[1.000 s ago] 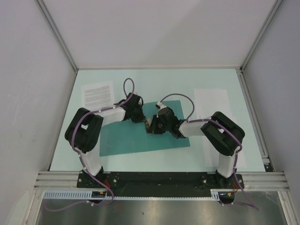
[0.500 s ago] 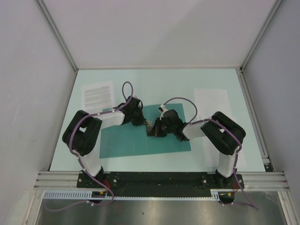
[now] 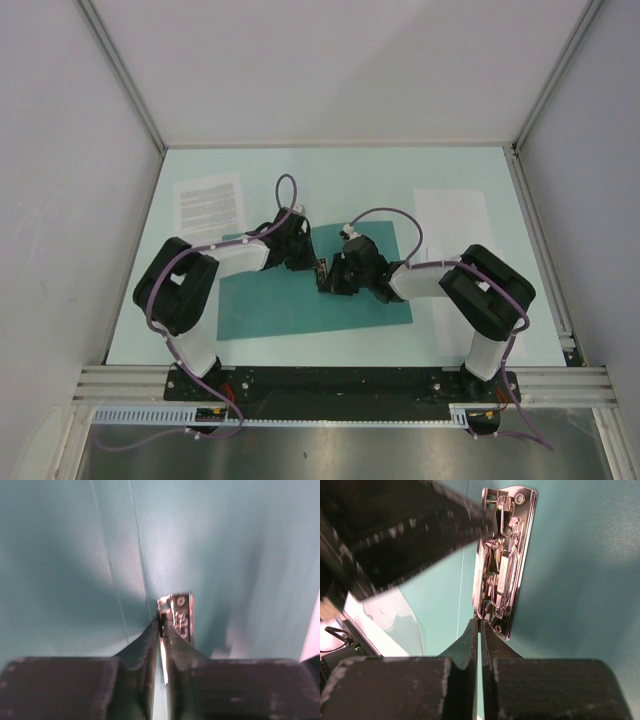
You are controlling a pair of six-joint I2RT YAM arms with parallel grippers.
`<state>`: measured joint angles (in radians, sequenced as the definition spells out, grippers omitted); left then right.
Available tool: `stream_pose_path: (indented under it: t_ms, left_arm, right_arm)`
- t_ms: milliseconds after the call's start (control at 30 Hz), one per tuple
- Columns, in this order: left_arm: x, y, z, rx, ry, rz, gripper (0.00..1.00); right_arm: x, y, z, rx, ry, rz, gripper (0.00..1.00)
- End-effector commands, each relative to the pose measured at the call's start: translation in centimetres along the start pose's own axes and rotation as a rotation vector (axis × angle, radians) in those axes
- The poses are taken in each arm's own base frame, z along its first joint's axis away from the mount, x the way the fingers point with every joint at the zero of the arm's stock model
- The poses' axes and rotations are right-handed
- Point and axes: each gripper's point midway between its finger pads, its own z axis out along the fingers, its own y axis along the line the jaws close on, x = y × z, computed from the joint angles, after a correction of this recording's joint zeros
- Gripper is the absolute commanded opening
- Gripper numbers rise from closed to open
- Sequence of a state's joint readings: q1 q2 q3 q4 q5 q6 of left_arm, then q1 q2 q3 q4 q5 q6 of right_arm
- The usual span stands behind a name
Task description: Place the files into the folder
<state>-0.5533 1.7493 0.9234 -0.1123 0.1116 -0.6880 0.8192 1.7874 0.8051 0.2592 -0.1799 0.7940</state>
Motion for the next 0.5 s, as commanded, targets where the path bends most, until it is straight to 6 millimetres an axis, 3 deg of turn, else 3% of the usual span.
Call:
stream_pose_path:
  t_ms: [0,100,167,267,300,367,400,467]
  left_arm:
    - [3.4,1.8,-2.6,-0.074,0.090,0.149,0.44]
    - [0.7,0.6,-5.5,-0.066,-0.028,0.173,0.57]
    - [0.2,0.3,-6.6,-0.062,-0.058,0.172,0.60]
    - [0.9,-0.1,-7.7,-0.010,-0.072,0.153,0.51]
    - [2.3,0.6,-7.5,-0.004,-0.045,0.132,0.39]
    - [4.1,0.0,-6.9,0.057,-0.003,0.126,0.27]
    - [5.7,0.7,-6.4,0.050,0.034,0.114,0.18]
    - [7.9,0.6,-5.1,0.057,0.085,0.136,0.12]
  right_arm:
    - [5.5,-8.9,-1.1,0.332,0.122,-0.022,0.00]
    - [5.4,-7.8,-0.8,0.287,0.118,-0.010,0.00]
    - [5.0,-7.5,-0.8,0.277,0.103,0.000,0.00]
    - [4.9,-7.1,-0.9,0.263,0.090,0.017,0.00]
    - [4.8,-7.1,-0.8,0.262,0.083,0.022,0.00]
    - [5.0,-7.2,-0.8,0.274,0.077,0.024,0.00]
    - [5.0,-7.2,-0.8,0.278,0.074,0.030,0.00]
    - [5.1,-7.3,-0.8,0.285,0.074,0.028,0.00]
